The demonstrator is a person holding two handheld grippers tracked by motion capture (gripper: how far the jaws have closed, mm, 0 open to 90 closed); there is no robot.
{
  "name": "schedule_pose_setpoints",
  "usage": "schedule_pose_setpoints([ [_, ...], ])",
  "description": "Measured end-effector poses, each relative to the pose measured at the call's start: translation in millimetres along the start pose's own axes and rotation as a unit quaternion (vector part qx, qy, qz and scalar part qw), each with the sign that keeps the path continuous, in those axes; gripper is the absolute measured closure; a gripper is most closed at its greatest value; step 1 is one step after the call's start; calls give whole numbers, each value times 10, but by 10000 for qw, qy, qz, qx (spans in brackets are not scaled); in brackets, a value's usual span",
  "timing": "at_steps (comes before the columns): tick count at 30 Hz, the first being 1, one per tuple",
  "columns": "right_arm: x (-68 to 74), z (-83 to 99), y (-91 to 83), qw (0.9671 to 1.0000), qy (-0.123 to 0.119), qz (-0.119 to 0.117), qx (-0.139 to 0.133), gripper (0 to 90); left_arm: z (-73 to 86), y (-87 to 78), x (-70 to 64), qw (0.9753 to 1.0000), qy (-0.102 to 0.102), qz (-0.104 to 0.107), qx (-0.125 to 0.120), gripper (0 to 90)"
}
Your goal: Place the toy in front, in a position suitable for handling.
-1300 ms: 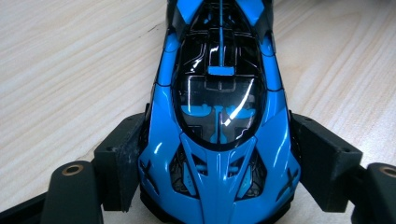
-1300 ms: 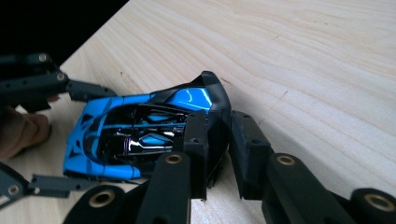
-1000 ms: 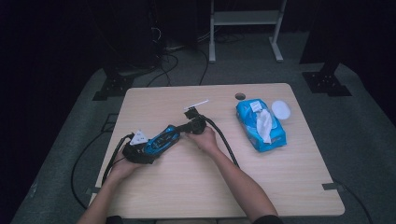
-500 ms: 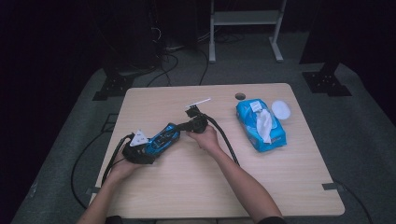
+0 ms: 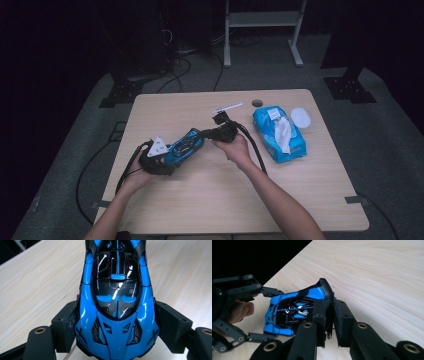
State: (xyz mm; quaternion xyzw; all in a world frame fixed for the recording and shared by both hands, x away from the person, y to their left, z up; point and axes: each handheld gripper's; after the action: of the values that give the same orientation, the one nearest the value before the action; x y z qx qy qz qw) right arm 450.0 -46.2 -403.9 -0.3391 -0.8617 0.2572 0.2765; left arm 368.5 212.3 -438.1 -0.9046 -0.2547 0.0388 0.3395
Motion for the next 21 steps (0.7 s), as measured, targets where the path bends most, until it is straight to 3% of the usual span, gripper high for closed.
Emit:
schedule_pose_setpoints([
  [1,-34,59,-160,10000,-15,48,-76,793,-97,42,-74,9999,140,94,-12,255],
  [2,-34,59,-160,10000,-15,48,-76,793,-97,42,-74,9999,140,94,-12,255],
  [3,-80,129,-334,9999,8,81,-126,793,-146,70,-116,9997,169,150,-46,255],
  [4,-80,129,-334,9999,8,81,-126,793,-197,102,-161,9996,211,191,-79,255],
  [5,-136,208,-503,9997,51,148,-190,793,-302,168,-246,9990,346,276,-79,255],
  [6,-136,208,-503,9997,51,148,-190,793,-302,168,-246,9990,346,276,-79,255],
  [7,-208,301,-685,9994,120,223,-248,793,-365,214,-297,9985,403,346,-92,255],
  [9,-272,390,-838,9990,198,288,-284,793,-487,324,-413,9974,525,480,-121,255],
  [14,-375,584,-1086,9979,388,393,-327,793,-610,496,-588,9952,640,725,-137,255],
  [15,-432,710,-1199,9974,426,471,-345,790,-658,573,-661,9937,743,838,-95,255],
  [21,-558,1039,-1388,9956,647,601,-311,782,-739,769,-855,9884,944,1183,125,256],
])
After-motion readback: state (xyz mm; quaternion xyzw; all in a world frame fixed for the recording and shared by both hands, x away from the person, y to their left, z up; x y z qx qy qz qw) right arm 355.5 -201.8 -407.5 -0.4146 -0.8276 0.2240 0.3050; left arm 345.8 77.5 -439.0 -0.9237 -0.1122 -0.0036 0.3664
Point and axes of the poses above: each handheld gripper's, and its own axes: y roughly forward along the jaws, z roughly out of its underside, x roughly to its left, and after that the axes turned 9 degrees about z, right-handed
